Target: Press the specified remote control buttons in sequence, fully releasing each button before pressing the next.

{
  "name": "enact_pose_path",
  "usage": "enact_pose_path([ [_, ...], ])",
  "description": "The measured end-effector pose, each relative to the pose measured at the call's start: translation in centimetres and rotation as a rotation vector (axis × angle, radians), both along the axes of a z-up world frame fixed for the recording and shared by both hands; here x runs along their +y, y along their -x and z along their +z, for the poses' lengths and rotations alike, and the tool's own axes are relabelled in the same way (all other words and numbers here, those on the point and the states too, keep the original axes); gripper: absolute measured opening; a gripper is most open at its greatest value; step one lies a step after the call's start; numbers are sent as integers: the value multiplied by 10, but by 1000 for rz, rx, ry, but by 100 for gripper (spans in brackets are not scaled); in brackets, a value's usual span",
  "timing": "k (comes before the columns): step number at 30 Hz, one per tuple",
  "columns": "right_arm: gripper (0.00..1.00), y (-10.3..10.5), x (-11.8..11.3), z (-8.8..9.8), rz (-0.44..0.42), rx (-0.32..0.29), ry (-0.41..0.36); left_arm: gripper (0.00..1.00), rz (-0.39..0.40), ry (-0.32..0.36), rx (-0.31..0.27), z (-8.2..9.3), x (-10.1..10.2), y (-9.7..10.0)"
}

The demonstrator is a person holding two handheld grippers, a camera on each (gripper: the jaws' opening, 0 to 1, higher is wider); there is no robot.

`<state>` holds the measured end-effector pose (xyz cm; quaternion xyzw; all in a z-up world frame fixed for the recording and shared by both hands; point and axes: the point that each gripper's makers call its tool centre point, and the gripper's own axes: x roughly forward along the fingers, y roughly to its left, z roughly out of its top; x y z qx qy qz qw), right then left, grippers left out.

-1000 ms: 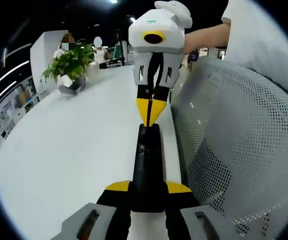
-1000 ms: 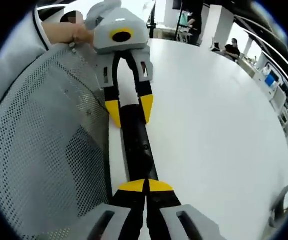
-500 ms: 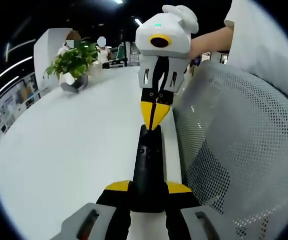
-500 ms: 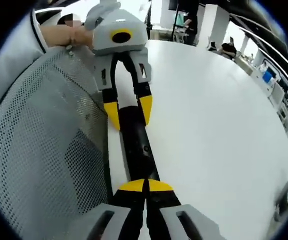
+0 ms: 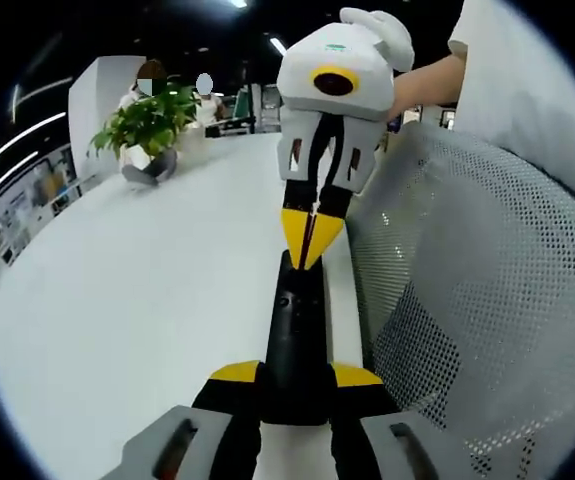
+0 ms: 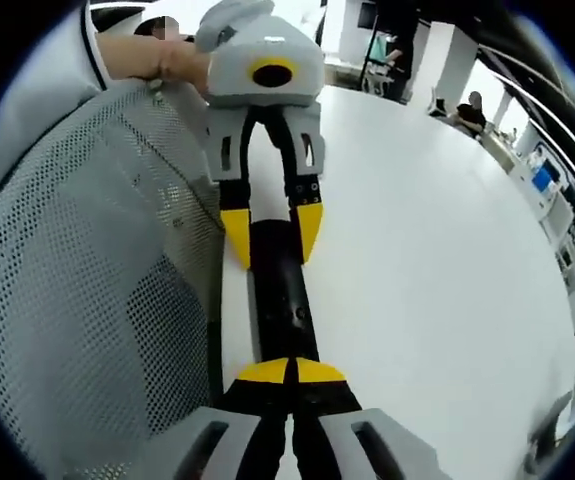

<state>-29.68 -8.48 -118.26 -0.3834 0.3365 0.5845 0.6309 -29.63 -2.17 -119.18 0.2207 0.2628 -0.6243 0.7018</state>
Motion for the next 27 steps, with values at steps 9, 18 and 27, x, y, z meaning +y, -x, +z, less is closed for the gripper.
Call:
enact_pose_path([
  [9, 0, 0, 1, 2, -32, 46, -26, 24, 5, 3, 3, 1, 0, 0],
  [18, 8, -2, 4, 2, -49, 73, -50, 24, 14, 7, 5, 0, -1, 0],
  [27, 8, 2, 4, 0, 53, 7, 12, 24, 13, 3, 0, 0, -1, 0],
])
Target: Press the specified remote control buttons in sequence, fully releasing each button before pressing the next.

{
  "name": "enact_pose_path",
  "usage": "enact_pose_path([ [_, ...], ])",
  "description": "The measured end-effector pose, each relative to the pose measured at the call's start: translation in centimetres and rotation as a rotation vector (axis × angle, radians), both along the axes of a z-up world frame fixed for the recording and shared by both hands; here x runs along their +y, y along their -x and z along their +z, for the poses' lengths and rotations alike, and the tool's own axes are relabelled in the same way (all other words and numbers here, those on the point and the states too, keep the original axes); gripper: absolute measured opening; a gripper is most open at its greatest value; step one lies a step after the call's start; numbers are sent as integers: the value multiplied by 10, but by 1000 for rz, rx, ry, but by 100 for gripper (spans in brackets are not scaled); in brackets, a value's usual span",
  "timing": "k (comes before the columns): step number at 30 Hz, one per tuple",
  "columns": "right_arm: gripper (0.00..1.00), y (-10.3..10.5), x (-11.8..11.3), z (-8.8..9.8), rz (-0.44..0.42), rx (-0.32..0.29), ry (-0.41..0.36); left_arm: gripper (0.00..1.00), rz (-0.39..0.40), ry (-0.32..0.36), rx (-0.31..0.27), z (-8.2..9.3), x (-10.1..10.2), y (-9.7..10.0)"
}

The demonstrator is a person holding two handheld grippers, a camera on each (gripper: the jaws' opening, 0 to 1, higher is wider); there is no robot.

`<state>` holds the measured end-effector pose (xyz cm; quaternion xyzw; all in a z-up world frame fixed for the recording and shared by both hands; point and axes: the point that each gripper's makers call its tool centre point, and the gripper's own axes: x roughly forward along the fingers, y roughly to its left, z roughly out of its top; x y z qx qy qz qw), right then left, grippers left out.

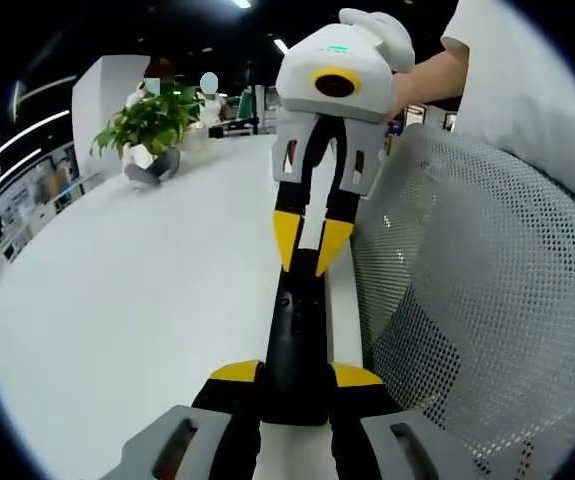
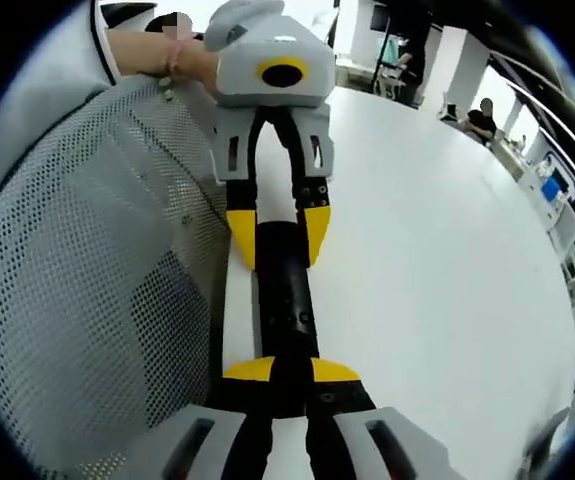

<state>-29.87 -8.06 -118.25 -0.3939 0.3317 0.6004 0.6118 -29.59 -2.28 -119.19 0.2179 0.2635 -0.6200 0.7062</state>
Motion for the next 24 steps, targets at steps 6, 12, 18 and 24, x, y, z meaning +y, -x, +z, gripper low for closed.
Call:
enact_pose_path([
  [6, 7, -2, 1, -1, -15, 29, 39, 24, 5, 0, 0, 0, 0, 0],
  [12, 8, -1, 1, 0, -61, -15, 23, 24, 10, -3, -5, 0, 0, 0],
  [18, 8, -2, 1, 1, -136, 24, -72, 24, 21, -5, -10, 1, 0, 0],
  [24, 8, -3, 3, 1, -104, 18, -84, 24, 31, -2, -10, 1, 1, 1],
])
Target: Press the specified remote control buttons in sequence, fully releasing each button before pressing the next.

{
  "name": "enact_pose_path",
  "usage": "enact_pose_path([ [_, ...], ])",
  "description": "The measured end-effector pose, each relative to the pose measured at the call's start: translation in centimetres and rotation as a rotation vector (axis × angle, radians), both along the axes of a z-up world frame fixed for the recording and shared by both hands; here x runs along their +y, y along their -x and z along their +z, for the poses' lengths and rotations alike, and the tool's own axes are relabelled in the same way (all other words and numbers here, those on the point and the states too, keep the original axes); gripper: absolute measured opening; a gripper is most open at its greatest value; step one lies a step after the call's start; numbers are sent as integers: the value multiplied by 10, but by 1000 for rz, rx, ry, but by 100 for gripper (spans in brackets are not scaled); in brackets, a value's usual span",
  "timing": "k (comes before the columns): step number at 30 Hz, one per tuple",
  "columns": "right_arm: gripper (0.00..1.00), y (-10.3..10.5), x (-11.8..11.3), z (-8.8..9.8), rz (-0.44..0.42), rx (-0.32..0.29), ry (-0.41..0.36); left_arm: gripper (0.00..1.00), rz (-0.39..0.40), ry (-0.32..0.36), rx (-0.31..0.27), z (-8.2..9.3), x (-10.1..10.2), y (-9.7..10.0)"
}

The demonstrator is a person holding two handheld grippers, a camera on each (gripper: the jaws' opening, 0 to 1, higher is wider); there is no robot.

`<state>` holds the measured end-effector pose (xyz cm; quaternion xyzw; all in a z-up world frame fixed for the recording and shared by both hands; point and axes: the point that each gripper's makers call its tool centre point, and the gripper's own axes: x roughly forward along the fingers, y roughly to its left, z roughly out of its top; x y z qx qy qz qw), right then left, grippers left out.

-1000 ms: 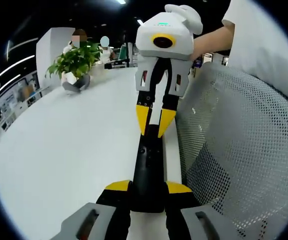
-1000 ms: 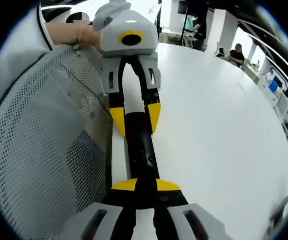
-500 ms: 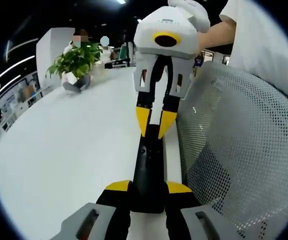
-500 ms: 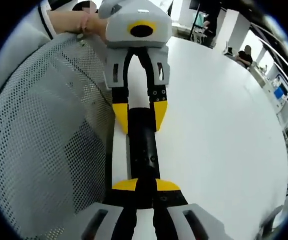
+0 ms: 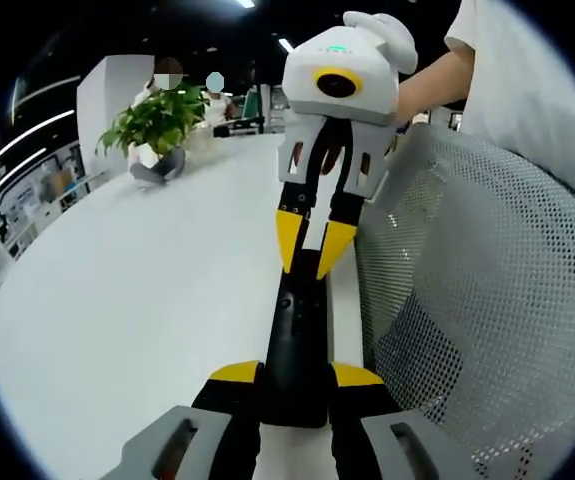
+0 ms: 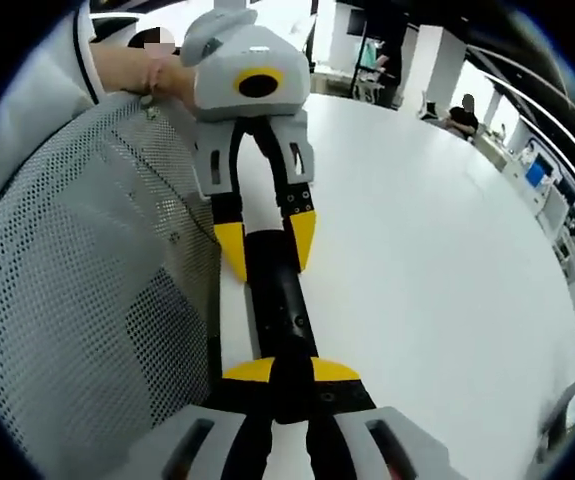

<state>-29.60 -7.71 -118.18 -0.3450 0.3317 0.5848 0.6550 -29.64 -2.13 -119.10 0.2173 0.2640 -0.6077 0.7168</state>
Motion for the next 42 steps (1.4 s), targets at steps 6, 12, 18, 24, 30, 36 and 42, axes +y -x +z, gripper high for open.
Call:
enact_pose_path([
  [6, 9, 1, 4, -1, 84, -41, 43, 24, 8, 3, 5, 0, 1, 0],
  [12, 8, -1, 3, 0, 128, -13, 15, 24, 5, 8, 8, -1, 1, 0],
  [18, 8, 2, 7, -2, 268, -71, 102, 24, -1, 14, 8, -1, -1, 0],
  [24, 7, 3, 7, 0, 240, -47, 33, 24, 5, 15, 11, -1, -2, -1],
  [30, 6, 0, 10, 1, 143, 46, -39, 24, 15, 21, 14, -1, -2, -2],
  [36, 6, 3, 13, -1, 174, -29, 34, 24, 12, 19, 13, -1, -3, -1],
  [42, 6, 1, 14, -2, 113, -15, 123, 24, 14, 24, 20, -1, -3, -2],
])
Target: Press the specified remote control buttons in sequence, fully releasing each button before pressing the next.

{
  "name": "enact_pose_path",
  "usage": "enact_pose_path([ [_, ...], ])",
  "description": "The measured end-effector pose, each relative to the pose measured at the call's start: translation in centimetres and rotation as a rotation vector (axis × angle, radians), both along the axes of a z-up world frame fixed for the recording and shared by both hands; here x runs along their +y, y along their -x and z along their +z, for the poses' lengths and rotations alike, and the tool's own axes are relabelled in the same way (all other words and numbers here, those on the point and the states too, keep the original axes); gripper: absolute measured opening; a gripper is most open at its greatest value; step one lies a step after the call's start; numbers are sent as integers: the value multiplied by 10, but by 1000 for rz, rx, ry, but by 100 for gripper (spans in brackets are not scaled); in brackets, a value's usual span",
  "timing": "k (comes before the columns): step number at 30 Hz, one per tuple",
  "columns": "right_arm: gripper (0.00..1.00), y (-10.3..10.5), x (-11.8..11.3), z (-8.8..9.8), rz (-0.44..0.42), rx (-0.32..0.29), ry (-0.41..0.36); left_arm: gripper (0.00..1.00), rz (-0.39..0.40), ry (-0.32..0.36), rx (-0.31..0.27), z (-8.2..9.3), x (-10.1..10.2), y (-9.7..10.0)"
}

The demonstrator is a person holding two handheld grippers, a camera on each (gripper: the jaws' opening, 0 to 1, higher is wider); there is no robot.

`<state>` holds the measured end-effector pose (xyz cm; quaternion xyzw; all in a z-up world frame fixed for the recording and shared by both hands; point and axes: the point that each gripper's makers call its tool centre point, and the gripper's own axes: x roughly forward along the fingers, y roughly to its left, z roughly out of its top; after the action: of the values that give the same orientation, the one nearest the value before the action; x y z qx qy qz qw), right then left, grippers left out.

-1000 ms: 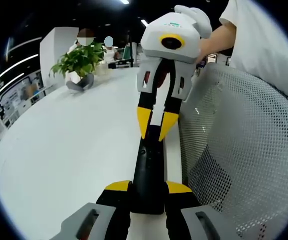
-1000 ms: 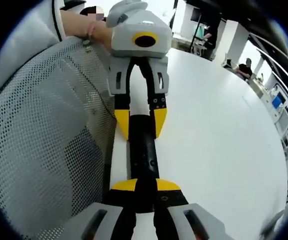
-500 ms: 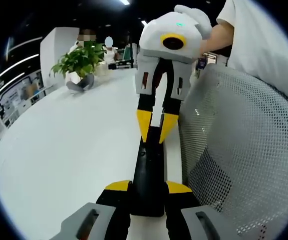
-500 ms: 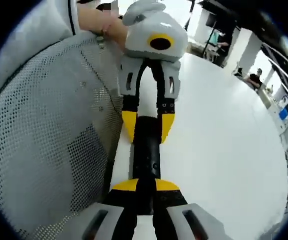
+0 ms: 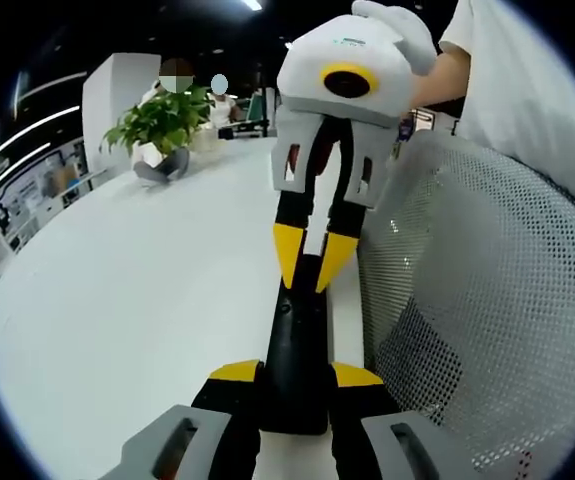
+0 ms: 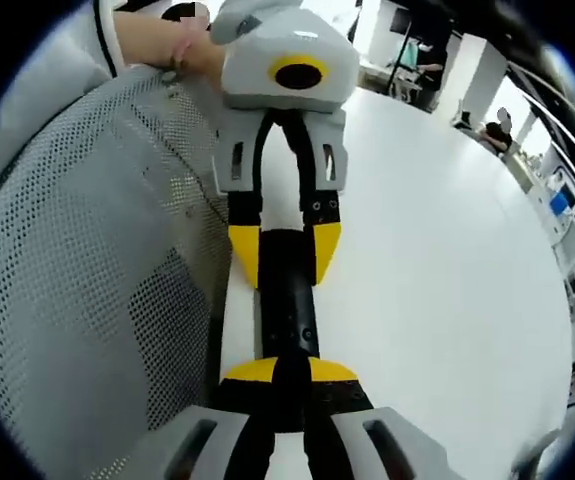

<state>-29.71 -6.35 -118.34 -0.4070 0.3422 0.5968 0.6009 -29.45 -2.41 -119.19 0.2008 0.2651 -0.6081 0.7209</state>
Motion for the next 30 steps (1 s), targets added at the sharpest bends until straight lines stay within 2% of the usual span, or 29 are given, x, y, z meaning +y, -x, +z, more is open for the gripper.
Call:
enact_pose_path([
  [4, 6, 0, -3, 0, -18, -5, -17, 24, 0, -1, 1, 0, 0, 0],
  [6, 6, 0, -2, 1, 33, -55, -72, 24, 0, -2, 0, 0, 0, 0],
  [8, 3, 5, -1, 1, 101, -85, -81, 24, -1, -2, 0, 0, 0, 0],
  [9, 2, 5, -1, 1, 141, -130, -75, 24, -2, -2, 0, 0, 0, 0],
  [11, 1, 7, -1, 1, 154, -147, -73, 24, -10, -6, -2, 0, 0, 0],
  [14, 1, 4, 0, 1, 116, -111, -82, 24, -8, -8, -3, 0, 0, 0],
  [16, 1, 4, 0, 1, 59, -51, -92, 24, -8, -6, 0, 0, 0, -1],
  [17, 0, 3, 0, 2, -10, 2, -101, 24, -9, -5, 1, 0, 0, -1],
  [20, 0, -3, 2, 2, -174, 81, -120, 24, -5, -2, 7, 0, 0, -1],
  [24, 0, -1, 2, 0, 52, -84, -28, 24, -8, -4, 6, 0, 0, -1],
  [25, 0, 0, 2, 0, 74, -105, -11, 24, -8, -4, 6, 0, 0, -1],
  [26, 0, 1, 2, -1, 138, -144, 20, 24, -10, -4, 5, 0, 0, -1],
  [28, 0, 1, 2, -2, 176, -161, 44, 24, -13, -5, 5, 0, 0, -1],
  [29, 0, 1, 2, -1, 158, -149, 34, 24, -12, -5, 5, 0, 0, -1],
  [30, 0, 0, 2, -1, 93, -95, 10, 24, -13, -5, 5, 0, 0, -1],
])
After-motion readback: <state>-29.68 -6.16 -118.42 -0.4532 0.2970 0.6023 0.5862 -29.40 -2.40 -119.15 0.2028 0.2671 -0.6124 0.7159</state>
